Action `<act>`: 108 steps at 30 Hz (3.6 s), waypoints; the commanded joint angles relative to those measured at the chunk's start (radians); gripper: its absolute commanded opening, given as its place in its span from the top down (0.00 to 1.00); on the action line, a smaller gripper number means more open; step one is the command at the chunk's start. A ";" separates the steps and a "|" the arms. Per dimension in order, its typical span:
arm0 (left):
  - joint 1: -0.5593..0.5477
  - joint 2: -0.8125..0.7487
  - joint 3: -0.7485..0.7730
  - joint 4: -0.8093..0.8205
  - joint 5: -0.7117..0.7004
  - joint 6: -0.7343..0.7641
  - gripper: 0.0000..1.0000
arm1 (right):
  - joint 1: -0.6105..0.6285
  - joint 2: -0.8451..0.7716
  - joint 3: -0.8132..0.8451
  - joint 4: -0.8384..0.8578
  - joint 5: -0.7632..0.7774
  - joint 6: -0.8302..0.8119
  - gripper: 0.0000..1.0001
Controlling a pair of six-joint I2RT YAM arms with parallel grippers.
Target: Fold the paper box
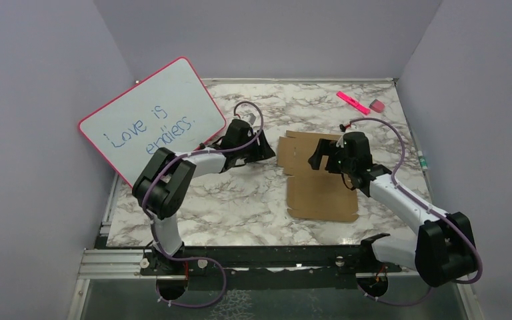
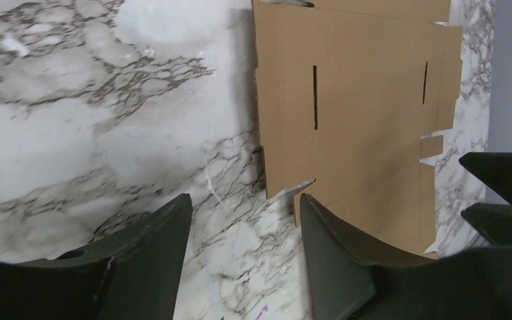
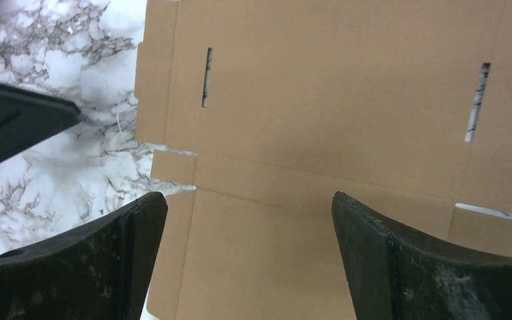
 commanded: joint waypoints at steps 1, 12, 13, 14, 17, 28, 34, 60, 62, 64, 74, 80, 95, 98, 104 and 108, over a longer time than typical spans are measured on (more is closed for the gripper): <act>-0.010 0.109 0.104 0.067 0.106 -0.002 0.41 | -0.008 -0.032 -0.035 0.068 -0.096 -0.003 0.00; -0.010 0.323 0.215 0.112 0.211 -0.048 0.60 | -0.009 -0.073 -0.096 0.085 -0.112 0.006 0.00; -0.010 0.333 0.215 0.125 0.225 -0.061 0.62 | -0.010 -0.077 -0.101 0.086 -0.115 0.003 0.00; -0.010 0.342 0.214 0.140 0.236 -0.072 0.64 | -0.010 -0.079 -0.103 0.084 -0.116 -0.001 0.00; -0.010 0.354 0.208 0.164 0.258 -0.085 0.73 | -0.010 -0.084 -0.107 0.072 -0.121 -0.011 0.00; 0.042 0.212 0.008 0.182 0.301 -0.036 1.00 | -0.009 -0.075 -0.097 0.065 -0.203 -0.055 0.00; 0.130 0.013 -0.192 0.158 0.322 -0.013 1.00 | -0.010 -0.033 -0.073 0.077 -0.256 -0.064 0.00; 0.234 -0.155 -0.002 -0.180 0.117 0.098 0.37 | -0.155 0.308 0.181 0.190 -0.379 0.017 0.00; 0.233 -0.102 0.037 -0.173 0.127 0.091 0.36 | -0.183 0.340 0.191 0.194 -0.405 0.026 0.01; 0.234 -0.051 0.066 -0.157 0.144 0.083 0.35 | -0.216 0.374 0.194 0.207 -0.440 0.040 0.03; 0.234 0.108 0.128 -0.105 0.221 0.058 0.35 | -0.282 0.534 0.198 0.292 -0.584 0.088 0.15; 0.223 0.148 0.136 -0.084 0.254 0.047 0.36 | -0.289 0.596 0.198 0.325 -0.622 0.095 0.23; 0.201 0.090 0.118 -0.094 0.239 0.058 0.54 | -0.289 0.617 0.218 0.333 -0.685 0.085 0.62; 0.193 0.077 0.123 -0.119 0.215 0.073 0.56 | -0.287 0.600 0.226 0.295 -0.652 0.059 0.71; 0.165 0.070 0.160 -0.187 0.152 0.120 0.66 | -0.267 0.554 0.246 0.216 -0.536 0.015 0.83; 0.134 0.053 0.192 -0.262 0.054 0.167 0.72 | -0.242 0.525 0.272 0.144 -0.425 -0.022 0.83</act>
